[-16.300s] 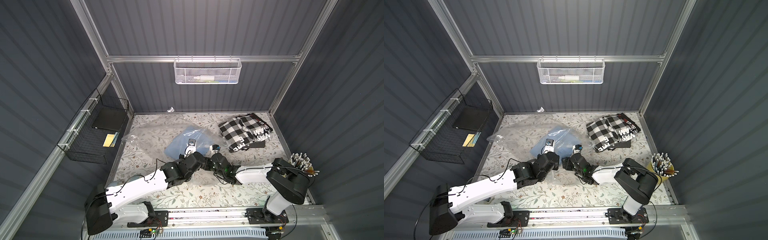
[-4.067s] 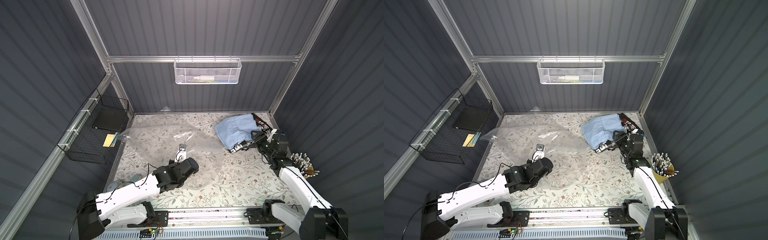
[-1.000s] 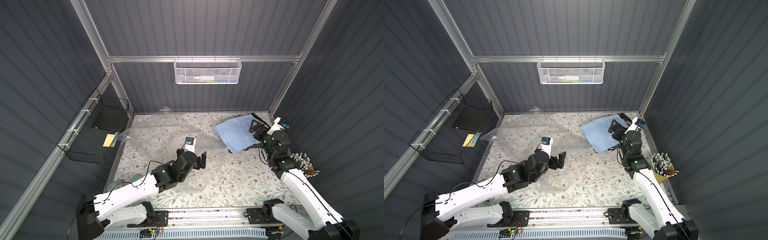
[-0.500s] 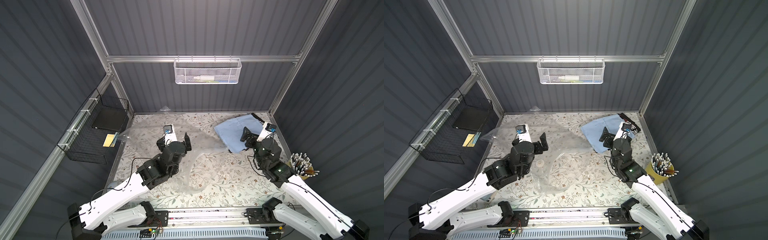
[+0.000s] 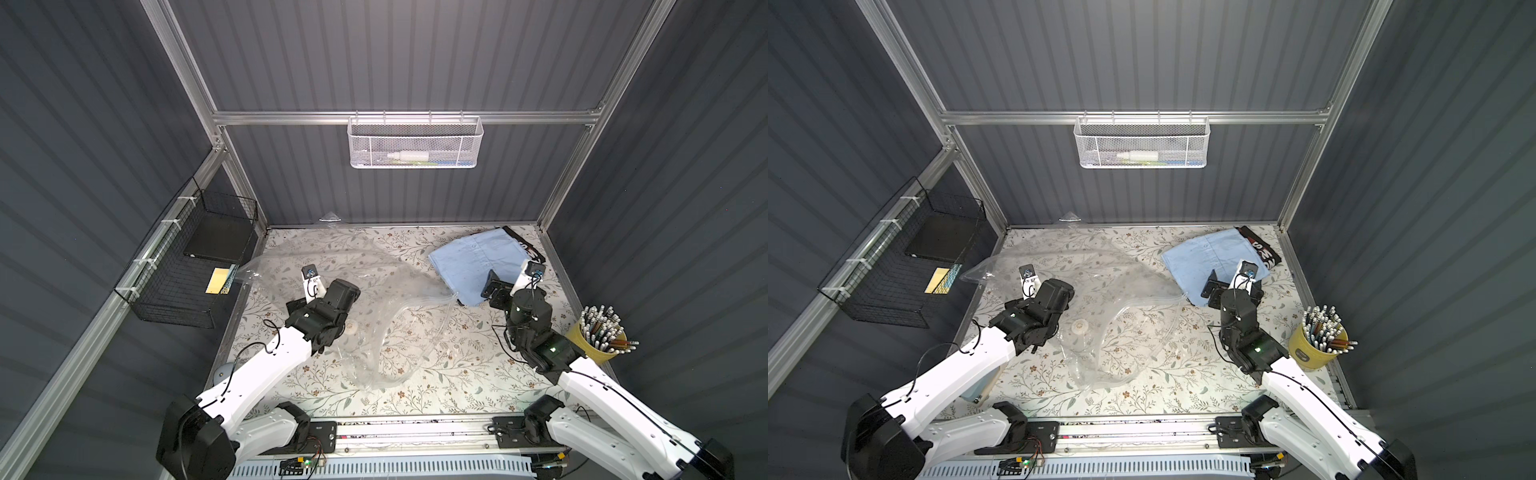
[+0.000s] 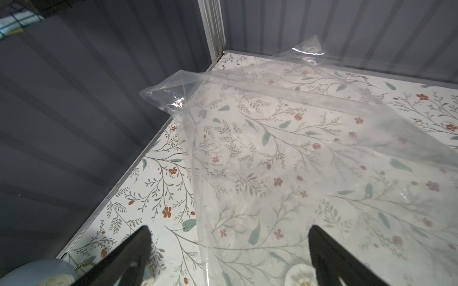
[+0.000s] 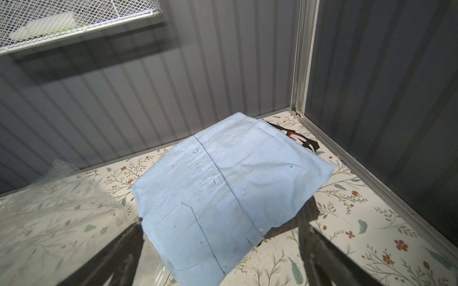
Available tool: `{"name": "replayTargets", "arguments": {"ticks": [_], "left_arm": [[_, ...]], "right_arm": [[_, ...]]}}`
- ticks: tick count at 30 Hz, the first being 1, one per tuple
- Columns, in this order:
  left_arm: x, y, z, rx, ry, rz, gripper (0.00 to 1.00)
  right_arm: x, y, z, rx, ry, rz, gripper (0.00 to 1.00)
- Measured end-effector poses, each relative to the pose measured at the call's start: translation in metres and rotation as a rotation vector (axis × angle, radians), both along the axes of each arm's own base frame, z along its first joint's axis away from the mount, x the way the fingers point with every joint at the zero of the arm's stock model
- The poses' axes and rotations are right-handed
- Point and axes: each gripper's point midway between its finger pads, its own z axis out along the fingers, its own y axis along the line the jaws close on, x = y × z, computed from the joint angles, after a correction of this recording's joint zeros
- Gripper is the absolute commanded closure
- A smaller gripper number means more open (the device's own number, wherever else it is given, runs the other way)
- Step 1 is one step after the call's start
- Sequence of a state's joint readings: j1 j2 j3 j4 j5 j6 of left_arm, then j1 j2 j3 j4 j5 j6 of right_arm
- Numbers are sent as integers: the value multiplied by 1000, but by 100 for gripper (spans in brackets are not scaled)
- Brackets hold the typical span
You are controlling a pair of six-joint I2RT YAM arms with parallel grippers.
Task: Take the shirt out of the vacuum bag
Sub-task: Place the shirt at the center of the board, then reset both arms
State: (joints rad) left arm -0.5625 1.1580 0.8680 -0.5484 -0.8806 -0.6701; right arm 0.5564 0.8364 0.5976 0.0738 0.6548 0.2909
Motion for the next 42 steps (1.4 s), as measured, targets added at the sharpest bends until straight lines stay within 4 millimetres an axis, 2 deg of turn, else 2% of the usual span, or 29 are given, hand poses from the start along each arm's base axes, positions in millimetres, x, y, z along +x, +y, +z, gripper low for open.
{"name": "replayTargets", "arguments": {"ticks": [5, 8, 14, 18, 24, 27, 30, 33, 36, 38, 42], "left_arm": [[9, -6, -12, -46, 21, -21, 1], [18, -2, -21, -75, 35, -3, 1], [29, 12, -50, -46, 114, 46, 0], [39, 15, -61, -5, 148, 64, 1], [56, 27, -72, -10, 155, 115, 1], [60, 38, -81, -10, 176, 151, 0], [67, 45, -95, 13, 227, 192, 1], [71, 45, -112, 14, 278, 170, 1], [81, 33, -132, -48, 339, 35, 1], [86, 32, -139, -64, 351, -15, 1], [91, 39, -147, -85, 335, -66, 1]], "right_arm": [[-5, -14, -20, -21, 8, -70, 1], [-8, -23, -33, -26, 19, -116, 1], [-11, -50, -32, -11, -27, -261, 1], [-8, -66, -32, -1, -47, -350, 1], [-8, -106, -41, 31, -37, -500, 1], [-4, -106, -35, 29, -72, -480, 1], [4, -101, -37, -86, -92, -435, 1], [16, -100, -53, -178, -50, -394, 1], [25, -98, -63, -223, -38, -328, 1], [31, -96, -71, -225, -37, -285, 1], [40, -94, -100, -236, 9, -223, 1]]}}
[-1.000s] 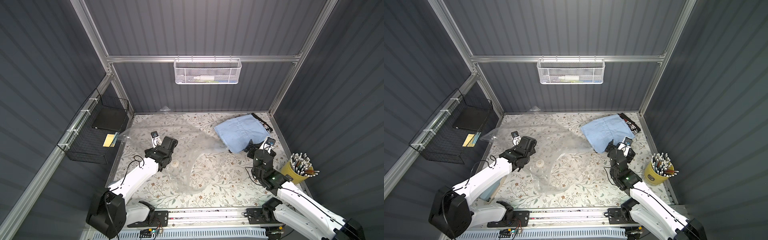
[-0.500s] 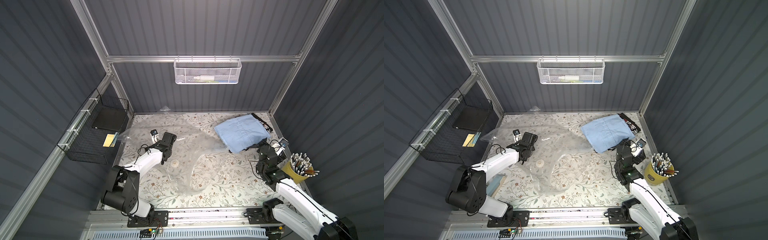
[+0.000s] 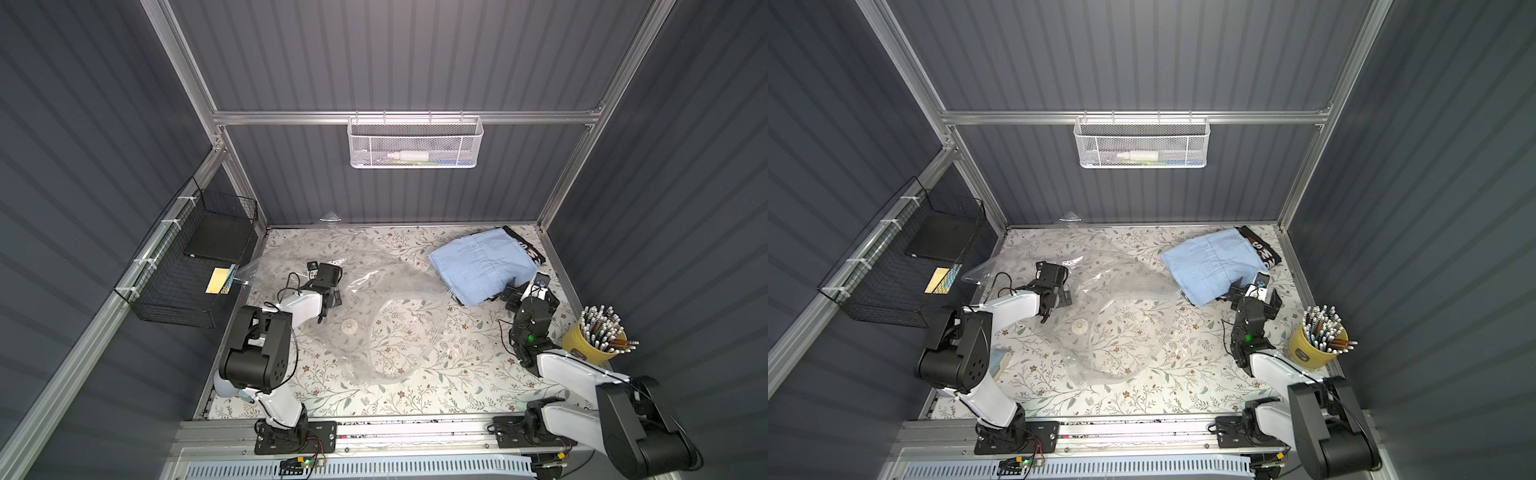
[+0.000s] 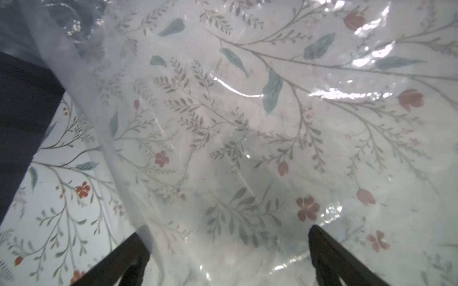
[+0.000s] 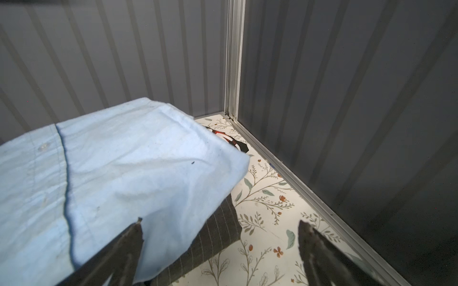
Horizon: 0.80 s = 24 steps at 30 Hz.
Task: Take the shirt out of the vacuum bag
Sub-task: Reset both arms
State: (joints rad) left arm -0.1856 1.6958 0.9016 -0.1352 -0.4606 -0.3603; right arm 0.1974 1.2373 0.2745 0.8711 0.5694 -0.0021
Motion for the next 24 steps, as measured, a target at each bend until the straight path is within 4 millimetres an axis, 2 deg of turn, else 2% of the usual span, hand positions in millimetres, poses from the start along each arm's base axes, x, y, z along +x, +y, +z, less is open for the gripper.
{"name": "replayTargets", "arguments": {"ticks": [3, 5, 9, 19, 24], "left_arm": [[-4, 9, -7, -28, -22, -28, 1], [-10, 14, -8, -47, -48, -45, 1], [-11, 23, -5, -62, -102, -44, 1], [-5, 43, -5, -111, -202, -30, 1], [-11, 49, -9, -97, -240, -27, 1]], "right_arm": [[1, 0, -27, -23, 59, 25, 1], [1, 0, -33, -28, 78, 35, 1], [5, -1, -25, -43, 50, 54, 1], [15, -7, -24, -44, 51, 83, 1], [14, -8, -22, -39, 44, 86, 1]]}}
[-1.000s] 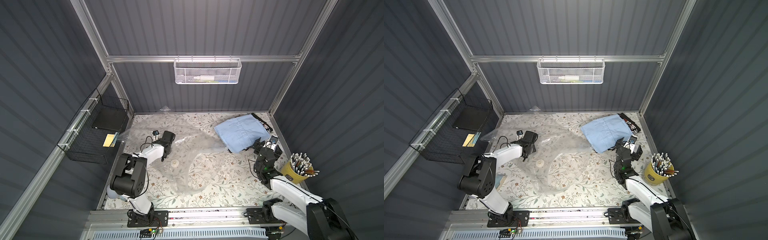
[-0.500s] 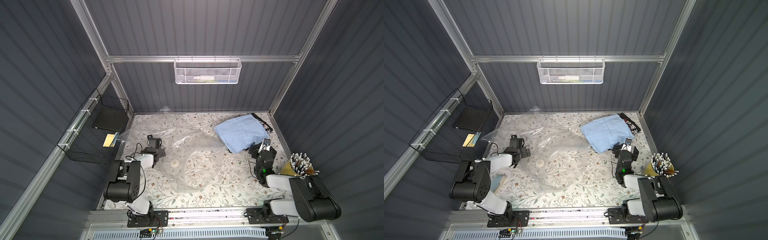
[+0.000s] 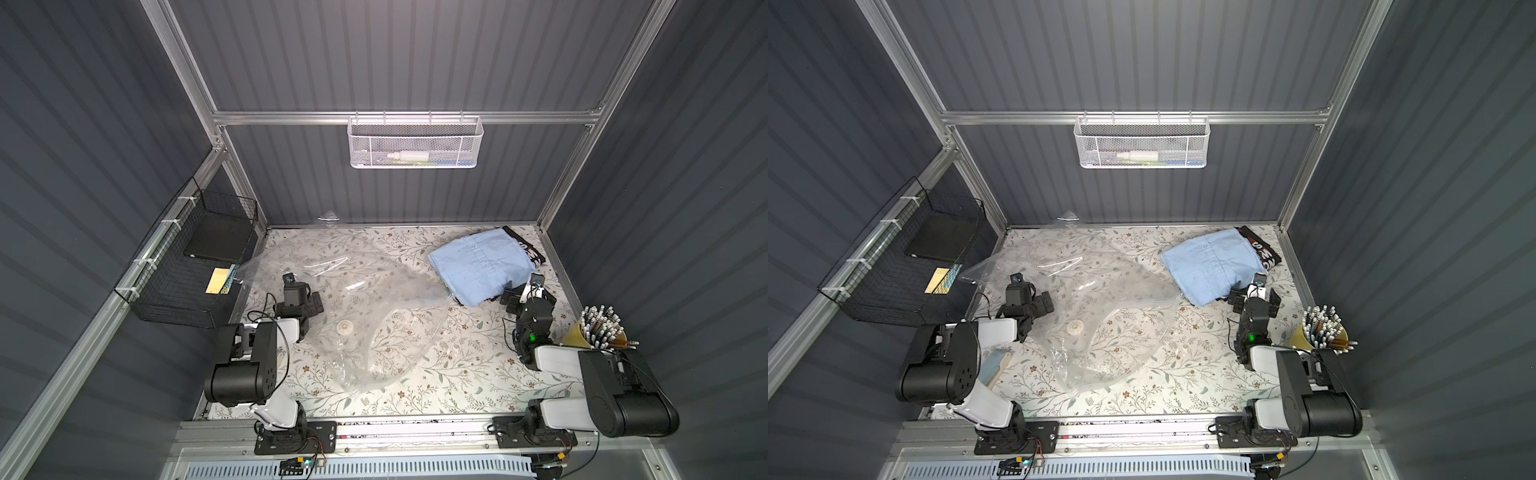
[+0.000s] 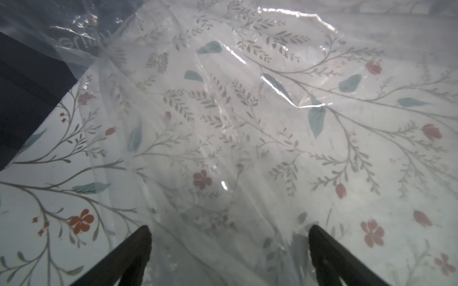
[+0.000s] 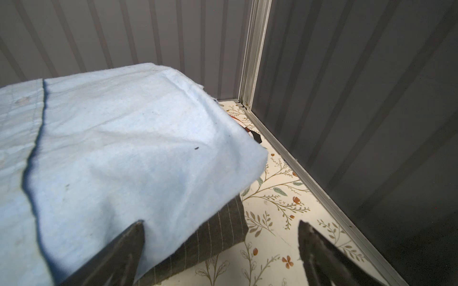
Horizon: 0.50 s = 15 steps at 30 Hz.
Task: Take the shirt out of the vacuum bag
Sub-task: Reset both arms
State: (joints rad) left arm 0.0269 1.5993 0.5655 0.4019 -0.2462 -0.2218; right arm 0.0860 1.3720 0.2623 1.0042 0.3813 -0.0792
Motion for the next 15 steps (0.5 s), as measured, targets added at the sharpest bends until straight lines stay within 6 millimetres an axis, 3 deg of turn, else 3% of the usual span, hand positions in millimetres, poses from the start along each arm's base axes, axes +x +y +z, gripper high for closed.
{"name": "replayTargets", "arguments": {"ticks": [15], "left_arm": [[7, 11, 11, -61, -151, -38, 1]], "right_arm": [[0, 12, 5, 76, -50, 73, 1]]}}
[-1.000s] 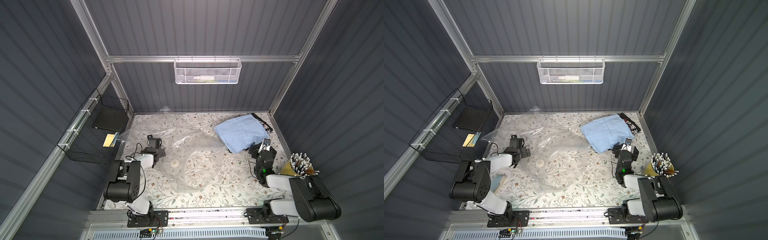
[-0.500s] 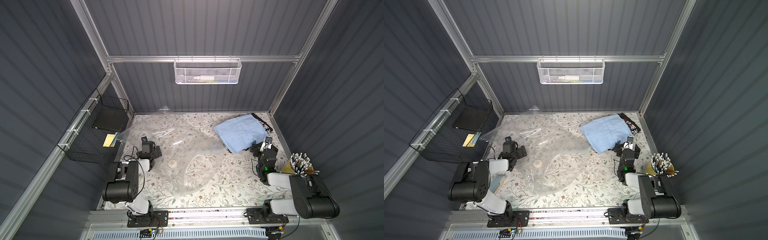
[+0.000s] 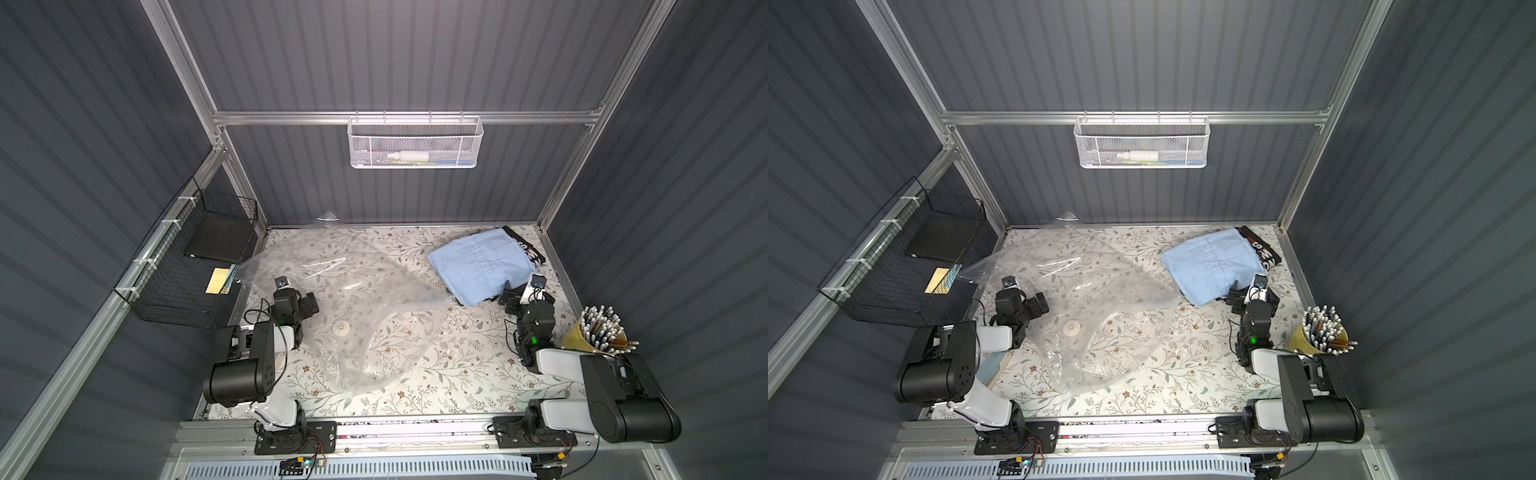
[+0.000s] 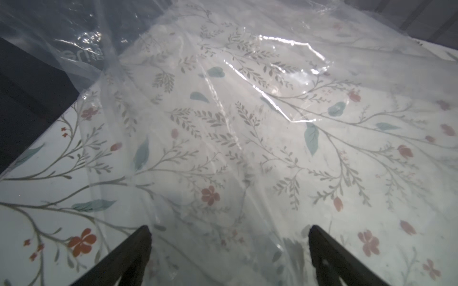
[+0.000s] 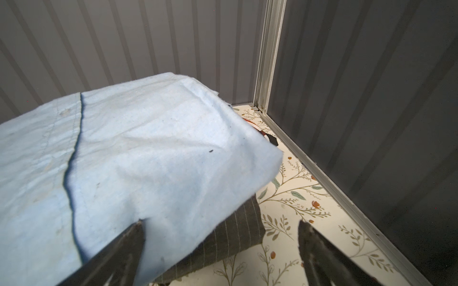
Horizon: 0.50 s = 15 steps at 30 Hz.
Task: Take the shirt out of the vacuum bag
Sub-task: Reset both arms
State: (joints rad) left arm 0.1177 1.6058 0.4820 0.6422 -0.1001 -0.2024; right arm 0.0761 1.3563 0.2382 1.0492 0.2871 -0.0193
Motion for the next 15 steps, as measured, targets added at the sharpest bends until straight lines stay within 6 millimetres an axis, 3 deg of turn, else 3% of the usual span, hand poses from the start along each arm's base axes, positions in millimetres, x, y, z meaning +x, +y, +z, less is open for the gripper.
{"name": "replayTargets", "arguments": {"ticks": [3, 7, 9, 15], "left_arm": [[-2, -9, 4, -30, -68, -41, 0], [1, -16, -3, -54, -63, -77, 0], [4, -19, -3, -62, -66, -94, 1], [8, -29, 6, -57, -112, -138, 1]], "right_arm": [[-2, 2, -4, 24, -31, 17, 1], [-7, 6, -31, 26, -3, 43, 1], [-5, 7, -35, 27, 9, 49, 1], [3, 10, -12, 32, -60, 65, 1]]}}
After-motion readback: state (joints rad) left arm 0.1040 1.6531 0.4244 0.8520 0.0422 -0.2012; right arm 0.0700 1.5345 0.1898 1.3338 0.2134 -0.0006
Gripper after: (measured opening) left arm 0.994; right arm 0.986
